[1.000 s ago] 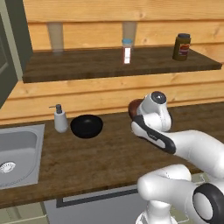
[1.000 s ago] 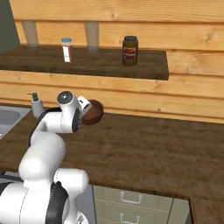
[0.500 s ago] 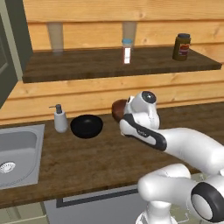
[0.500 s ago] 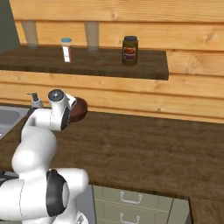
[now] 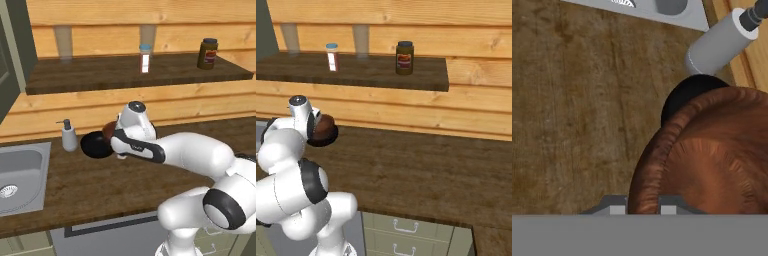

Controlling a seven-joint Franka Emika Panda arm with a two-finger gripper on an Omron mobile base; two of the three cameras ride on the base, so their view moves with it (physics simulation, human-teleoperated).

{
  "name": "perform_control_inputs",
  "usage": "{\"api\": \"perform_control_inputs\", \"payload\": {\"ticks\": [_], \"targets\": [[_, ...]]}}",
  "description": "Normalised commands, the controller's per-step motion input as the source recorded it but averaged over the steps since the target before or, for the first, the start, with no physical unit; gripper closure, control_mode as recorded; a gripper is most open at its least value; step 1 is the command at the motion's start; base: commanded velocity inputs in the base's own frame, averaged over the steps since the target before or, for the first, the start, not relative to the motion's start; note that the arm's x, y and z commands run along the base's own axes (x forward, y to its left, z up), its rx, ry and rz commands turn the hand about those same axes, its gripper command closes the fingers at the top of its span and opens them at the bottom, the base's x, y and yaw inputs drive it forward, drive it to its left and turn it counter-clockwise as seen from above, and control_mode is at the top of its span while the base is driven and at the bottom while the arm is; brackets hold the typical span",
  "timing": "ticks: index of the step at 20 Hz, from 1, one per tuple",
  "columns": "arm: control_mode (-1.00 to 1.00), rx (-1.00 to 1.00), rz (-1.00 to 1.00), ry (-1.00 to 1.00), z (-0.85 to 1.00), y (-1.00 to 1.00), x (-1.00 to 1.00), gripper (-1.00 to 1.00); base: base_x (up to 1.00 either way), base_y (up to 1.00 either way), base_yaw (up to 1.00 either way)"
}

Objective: Pick up the bowls on the counter and stack them on top of one another in the open cabinet. Place the smaller bowl on top of the larger bowl.

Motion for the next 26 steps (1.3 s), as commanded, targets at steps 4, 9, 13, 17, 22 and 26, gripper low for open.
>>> {"api": "perform_control_inputs", "payload": {"ticks": [4,9,13,17,22,26], "targets": [[-1.00,-0.05,0.02,0.00,-0.01,0.06,0.09,1.00,0.00,0.00,0.00],[-1.00,-0.03,0.00,0.00,-0.10,0.20,0.22,1.00,0.00,0.00,0.00],[-1.00,-0.01,0.00,0.00,-0.02,0.38,0.38,1.00,0.00,0.00,0.00],[-1.00,-0.01,-0.01,0.00,-0.11,0.36,0.50,1.00,0.00,0.00,0.00],[-1.00,-0.03,-0.01,0.01,-0.24,0.30,0.55,1.00,0.00,0.00,0.00],[-1.00,-0.08,0.00,0.03,-0.43,0.25,0.53,1.00,0.00,0.00,0.00]]}}
